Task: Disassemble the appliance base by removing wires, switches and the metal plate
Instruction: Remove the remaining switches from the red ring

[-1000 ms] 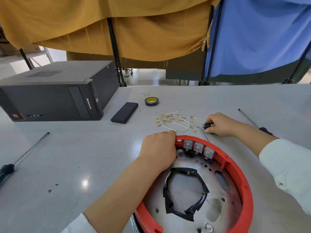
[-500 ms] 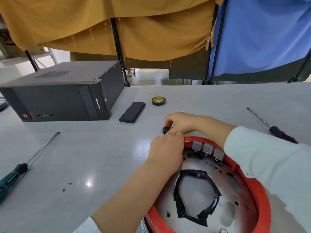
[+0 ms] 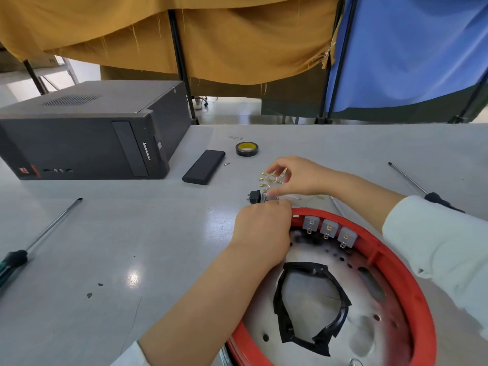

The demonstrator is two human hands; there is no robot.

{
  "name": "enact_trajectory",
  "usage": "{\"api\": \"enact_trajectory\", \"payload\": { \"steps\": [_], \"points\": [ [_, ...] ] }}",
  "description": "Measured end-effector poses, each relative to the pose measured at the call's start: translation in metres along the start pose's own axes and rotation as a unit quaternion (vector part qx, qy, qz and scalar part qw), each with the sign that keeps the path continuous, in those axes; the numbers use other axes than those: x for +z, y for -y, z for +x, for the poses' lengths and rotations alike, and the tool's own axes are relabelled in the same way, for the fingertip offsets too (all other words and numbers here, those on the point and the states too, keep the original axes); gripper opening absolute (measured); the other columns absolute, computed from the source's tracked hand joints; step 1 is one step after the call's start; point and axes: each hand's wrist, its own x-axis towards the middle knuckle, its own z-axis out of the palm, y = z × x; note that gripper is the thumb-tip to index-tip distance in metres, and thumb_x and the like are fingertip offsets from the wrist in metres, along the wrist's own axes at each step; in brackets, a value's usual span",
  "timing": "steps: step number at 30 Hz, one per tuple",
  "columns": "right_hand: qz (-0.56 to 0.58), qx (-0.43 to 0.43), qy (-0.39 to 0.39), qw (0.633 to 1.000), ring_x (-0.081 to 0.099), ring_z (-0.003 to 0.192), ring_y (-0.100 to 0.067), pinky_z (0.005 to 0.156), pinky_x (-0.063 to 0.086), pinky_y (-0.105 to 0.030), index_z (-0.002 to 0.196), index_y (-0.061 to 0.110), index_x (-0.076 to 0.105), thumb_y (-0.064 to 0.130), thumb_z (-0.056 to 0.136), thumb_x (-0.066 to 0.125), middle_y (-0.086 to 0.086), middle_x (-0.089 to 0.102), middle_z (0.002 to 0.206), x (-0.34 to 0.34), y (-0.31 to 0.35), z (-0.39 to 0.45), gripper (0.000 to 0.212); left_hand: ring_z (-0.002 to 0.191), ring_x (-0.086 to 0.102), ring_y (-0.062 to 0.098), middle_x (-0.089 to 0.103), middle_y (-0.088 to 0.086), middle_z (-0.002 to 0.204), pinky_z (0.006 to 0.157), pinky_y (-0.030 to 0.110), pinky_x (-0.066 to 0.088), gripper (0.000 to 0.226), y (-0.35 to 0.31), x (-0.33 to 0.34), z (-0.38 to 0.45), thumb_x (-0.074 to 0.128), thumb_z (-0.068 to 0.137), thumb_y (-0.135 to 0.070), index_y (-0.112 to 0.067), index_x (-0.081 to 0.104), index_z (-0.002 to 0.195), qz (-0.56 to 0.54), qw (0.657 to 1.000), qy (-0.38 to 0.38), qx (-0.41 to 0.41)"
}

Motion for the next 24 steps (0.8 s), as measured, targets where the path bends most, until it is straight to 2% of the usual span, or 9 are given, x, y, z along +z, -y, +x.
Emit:
{"api": "enact_trajectory", "payload": {
  "steps": [2,4,7,11,14,17,19,21,24],
  "points": [
    [0.001,0.026,-0.004,1.0,0.051,0.091,-0.003,0.072,0.039,-0.017,0.124,0.028,0.05,0.053,0.07,0.074,0.005,0.049,0.115,-0.009,-0.008,-0.005,0.064,0.099,0.059,0.03,0.06,0.007,0.113,0.064,0.03,0.03,0.029,0.0,0.001,0.0,0.049,0.092,-0.03,-0.013,0.046,0.116,-0.01,1.0,-0.004,0.0],
    [-0.074,0.073,0.069,0.992,0.052,0.101,-0.014,0.083,0.044,-0.027,0.128,0.024,0.047,0.05,0.072,0.075,0.001,0.047,0.117,-0.014,-0.019,-0.009,0.068,0.101,0.058,0.029,0.059,0.006,0.114,0.065,0.03,0.03,0.028,0.001,0.002,0.001,0.05,0.092,-0.032,-0.015,0.047,0.114,-0.013,1.0,-0.005,0.0],
    [-0.152,0.098,0.131,0.975,0.052,0.096,-0.016,0.08,0.043,-0.027,0.124,0.019,0.051,0.034,0.081,0.071,-0.003,0.055,0.118,-0.008,-0.03,-0.011,0.051,0.1,0.058,0.029,0.06,0.005,0.113,0.065,0.03,0.03,0.025,0.001,0.003,0.003,0.05,0.092,-0.034,-0.016,0.047,0.109,-0.015,1.0,-0.006,-0.001],
    [-0.167,0.077,0.064,0.981,0.052,0.095,-0.017,0.077,0.038,-0.024,0.114,0.015,0.06,0.02,0.088,0.064,-0.005,0.06,0.115,-0.001,-0.031,0.001,0.027,0.099,0.058,0.03,0.059,0.006,0.114,0.064,0.031,0.031,0.024,0.0,0.004,0.009,0.051,0.091,-0.027,-0.015,0.046,0.111,-0.004,1.0,-0.003,-0.014],
    [-0.146,0.097,0.009,0.984,0.054,0.107,-0.023,0.082,0.038,-0.025,0.115,0.01,0.061,0.012,0.085,0.066,-0.009,0.059,0.12,-0.003,-0.034,0.011,0.03,0.098,0.059,0.029,0.059,0.006,0.115,0.064,0.031,0.032,0.026,-0.001,0.004,0.012,0.051,0.09,-0.024,-0.015,0.046,0.114,0.009,1.0,0.002,-0.019],
    [-0.114,0.105,0.01,0.988,0.052,0.113,-0.023,0.088,0.04,-0.027,0.123,0.01,0.057,0.01,0.082,0.069,-0.01,0.054,0.126,-0.01,-0.035,0.012,0.043,0.099,0.059,0.029,0.058,0.005,0.116,0.064,0.031,0.032,0.028,0.0,0.005,0.013,0.05,0.09,-0.025,-0.015,0.045,0.115,0.008,1.0,0.006,-0.02],
    [-0.094,0.096,-0.008,0.991,0.052,0.107,-0.019,0.085,0.04,-0.025,0.123,0.011,0.057,0.012,0.082,0.069,-0.008,0.054,0.126,-0.016,-0.034,0.004,0.043,0.099,0.058,0.03,0.058,0.005,0.116,0.065,0.031,0.031,0.026,0.0,0.005,0.013,0.049,0.09,-0.025,-0.015,0.045,0.114,0.007,1.0,0.006,-0.019],
    [-0.102,0.105,-0.025,0.989,0.054,0.094,-0.017,0.077,0.041,-0.026,0.113,0.01,0.062,0.016,0.083,0.067,-0.009,0.06,0.116,-0.024,-0.033,-0.007,0.03,0.099,0.058,0.03,0.058,0.005,0.115,0.065,0.031,0.031,0.024,0.001,0.006,0.013,0.049,0.089,-0.024,-0.016,0.045,0.112,0.007,1.0,0.005,-0.018],
    [-0.161,0.215,0.103,0.958,0.063,0.069,-0.022,0.057,0.048,-0.028,0.089,0.004,0.062,0.032,0.085,0.064,-0.009,0.066,0.087,-0.038,-0.031,-0.029,0.028,0.097,0.059,0.031,0.058,0.006,0.113,0.063,0.032,0.03,0.022,0.001,0.006,0.013,0.048,0.089,-0.024,-0.017,0.046,0.11,0.012,1.0,0.002,-0.017]
  ]
}}
